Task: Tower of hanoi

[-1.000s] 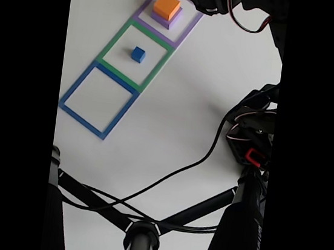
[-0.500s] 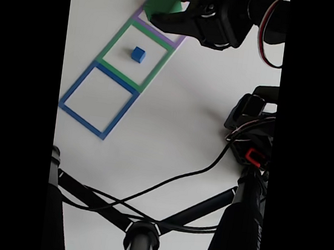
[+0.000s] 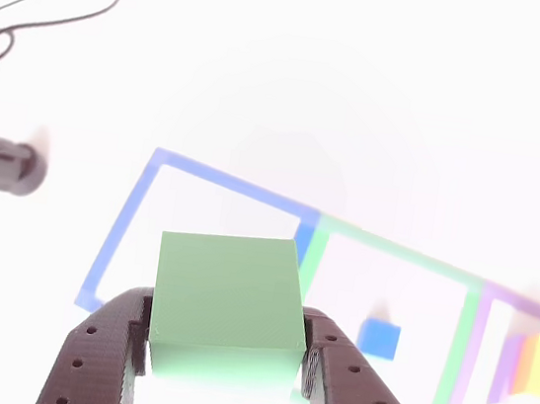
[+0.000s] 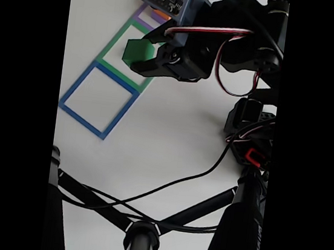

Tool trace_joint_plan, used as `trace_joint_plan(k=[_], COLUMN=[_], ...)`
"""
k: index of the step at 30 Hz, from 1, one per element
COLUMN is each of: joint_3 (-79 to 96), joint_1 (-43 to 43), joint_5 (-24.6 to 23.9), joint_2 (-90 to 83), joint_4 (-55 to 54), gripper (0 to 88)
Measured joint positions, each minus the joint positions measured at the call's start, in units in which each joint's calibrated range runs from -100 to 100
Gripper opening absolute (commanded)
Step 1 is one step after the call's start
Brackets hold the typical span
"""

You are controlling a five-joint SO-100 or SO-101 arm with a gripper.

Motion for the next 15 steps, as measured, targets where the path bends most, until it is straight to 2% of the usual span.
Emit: trace_joint_plan(k=[8, 15], joint_3=[37.9, 50.0], joint_1=[-0.2, -4.6], joint_5=[0.4, 0.4], joint_2=[-0.2, 13.1], joint_4=[-40.9, -70.6], gripper=[5.0, 4.9])
